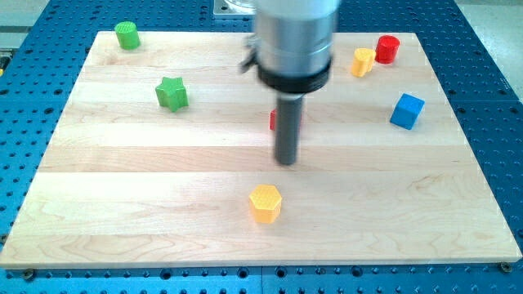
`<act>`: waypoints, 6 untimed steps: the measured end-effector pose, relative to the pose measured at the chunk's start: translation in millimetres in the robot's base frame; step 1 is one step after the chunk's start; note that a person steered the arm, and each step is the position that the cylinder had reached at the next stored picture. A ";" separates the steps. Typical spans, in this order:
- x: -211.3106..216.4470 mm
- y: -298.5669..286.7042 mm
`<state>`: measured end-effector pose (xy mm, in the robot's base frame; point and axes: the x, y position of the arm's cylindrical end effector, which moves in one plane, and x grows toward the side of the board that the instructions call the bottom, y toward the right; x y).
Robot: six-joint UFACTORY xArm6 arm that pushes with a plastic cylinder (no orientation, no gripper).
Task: Push the red star diagonal to the hexagon
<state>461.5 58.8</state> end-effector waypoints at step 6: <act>7.7 -135.4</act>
